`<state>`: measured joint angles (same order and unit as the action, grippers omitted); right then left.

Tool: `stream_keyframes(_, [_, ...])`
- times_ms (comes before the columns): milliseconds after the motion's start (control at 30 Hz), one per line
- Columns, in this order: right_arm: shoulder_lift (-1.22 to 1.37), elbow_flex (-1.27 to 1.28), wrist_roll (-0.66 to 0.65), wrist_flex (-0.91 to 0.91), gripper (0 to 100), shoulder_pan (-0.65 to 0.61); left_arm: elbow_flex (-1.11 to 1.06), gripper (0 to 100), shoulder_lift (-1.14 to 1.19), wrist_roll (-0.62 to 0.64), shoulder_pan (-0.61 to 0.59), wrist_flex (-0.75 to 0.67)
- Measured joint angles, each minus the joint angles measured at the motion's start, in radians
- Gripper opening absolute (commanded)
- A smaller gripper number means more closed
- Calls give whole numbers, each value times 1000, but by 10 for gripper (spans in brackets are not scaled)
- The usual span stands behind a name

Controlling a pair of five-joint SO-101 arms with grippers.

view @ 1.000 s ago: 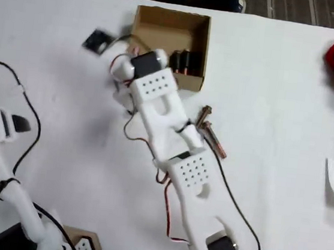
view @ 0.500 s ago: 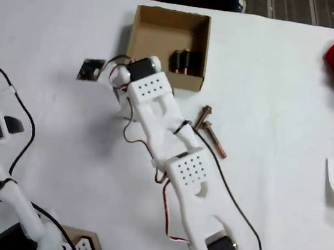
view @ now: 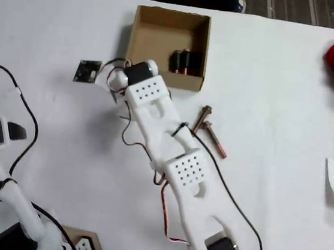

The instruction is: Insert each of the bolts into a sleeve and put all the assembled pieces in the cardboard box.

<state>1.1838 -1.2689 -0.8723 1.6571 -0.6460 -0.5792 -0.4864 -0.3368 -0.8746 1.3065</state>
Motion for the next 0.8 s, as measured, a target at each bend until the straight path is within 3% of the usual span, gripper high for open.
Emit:
stream_keyframes(467, [11,-2,-161,83,169,15,0,312,0,0,-12,0])
stream_keyframes(700, [11,-20,-152,84,170,17,0,312,0,0,-15,0])
stream_keyframes(800, [9,-51,-41,86,171,14,0,312,0,0,-15,0])
